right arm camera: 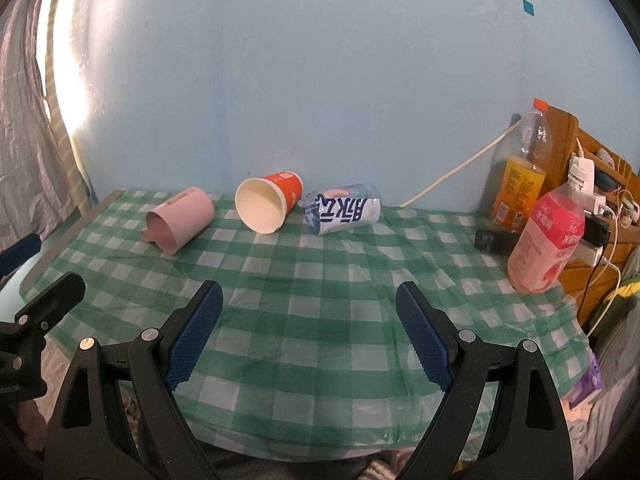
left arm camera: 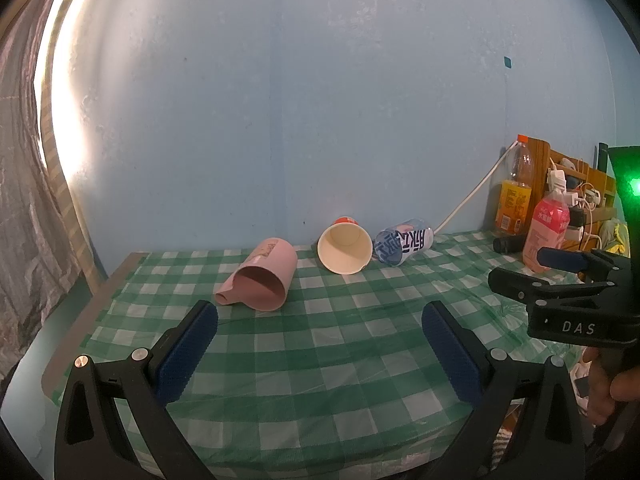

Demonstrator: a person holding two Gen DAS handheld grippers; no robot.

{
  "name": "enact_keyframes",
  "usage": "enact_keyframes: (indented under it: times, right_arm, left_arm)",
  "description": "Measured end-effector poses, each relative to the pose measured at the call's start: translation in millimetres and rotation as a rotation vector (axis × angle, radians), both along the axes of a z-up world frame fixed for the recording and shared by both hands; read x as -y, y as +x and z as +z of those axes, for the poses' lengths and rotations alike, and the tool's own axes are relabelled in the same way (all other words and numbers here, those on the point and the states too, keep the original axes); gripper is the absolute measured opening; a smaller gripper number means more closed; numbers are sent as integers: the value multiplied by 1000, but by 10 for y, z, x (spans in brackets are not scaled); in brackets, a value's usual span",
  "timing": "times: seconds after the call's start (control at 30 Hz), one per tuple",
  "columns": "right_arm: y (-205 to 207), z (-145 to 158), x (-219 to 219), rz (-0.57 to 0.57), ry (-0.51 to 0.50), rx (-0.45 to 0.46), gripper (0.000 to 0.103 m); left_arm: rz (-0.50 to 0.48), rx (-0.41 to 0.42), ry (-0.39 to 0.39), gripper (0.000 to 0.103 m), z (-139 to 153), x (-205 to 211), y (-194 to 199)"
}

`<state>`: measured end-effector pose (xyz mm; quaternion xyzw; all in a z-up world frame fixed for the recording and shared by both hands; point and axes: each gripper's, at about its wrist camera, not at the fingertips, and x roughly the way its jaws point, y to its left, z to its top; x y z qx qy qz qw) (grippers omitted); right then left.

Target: Flip cup upside down

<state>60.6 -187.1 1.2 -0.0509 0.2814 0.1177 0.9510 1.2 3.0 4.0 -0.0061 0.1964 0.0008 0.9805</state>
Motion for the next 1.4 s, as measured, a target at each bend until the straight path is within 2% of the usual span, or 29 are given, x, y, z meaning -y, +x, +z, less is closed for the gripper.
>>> enact_keyframes:
  times: [0.27, 0.33, 0.43, 0.63, 0.77, 0.87, 1.1, 1.23, 1.33, 1.4]
  right_arm:
    - [94, -45, -67, 19, -8, -27, 87]
    - [173, -25, -77, 28, -12, -40, 87]
    - [269, 7, -140, 49, -23, -46, 87]
    - [666, 164, -209, 102, 46, -117, 87]
    - [1139, 218, -318, 138, 117, -229, 87]
    - [1562, 200, -459, 120, 142, -319, 87]
    - [2568, -22, -727, 41, 214, -552, 87]
    - [2958, -213, -823, -4, 246, -653, 87]
    - [3155, -416, -821, -42, 304, -734, 87]
    - [3220, -513, -832, -58, 309, -759, 87]
  left_arm:
    - [1, -17, -13, 103, -106, -53, 71]
    - [-1, -49, -69, 103, -124, -46, 160]
    - [3, -84, -105, 103, -120, -67, 257]
    - [19, -75, -73, 103, -37, -155, 543]
    - [14, -60, -93, 103, 32, -210, 785]
    - [18, -90, -101, 103, 36, -233, 1008]
    - [51, -120, -181, 103, -50, -414, 1332]
    - [47, -99, -218, 103, -70, -438, 1387]
    - [52, -107, -208, 103, -87, -444, 1483]
    - [44, -128, -204, 103, -94, -460, 1595]
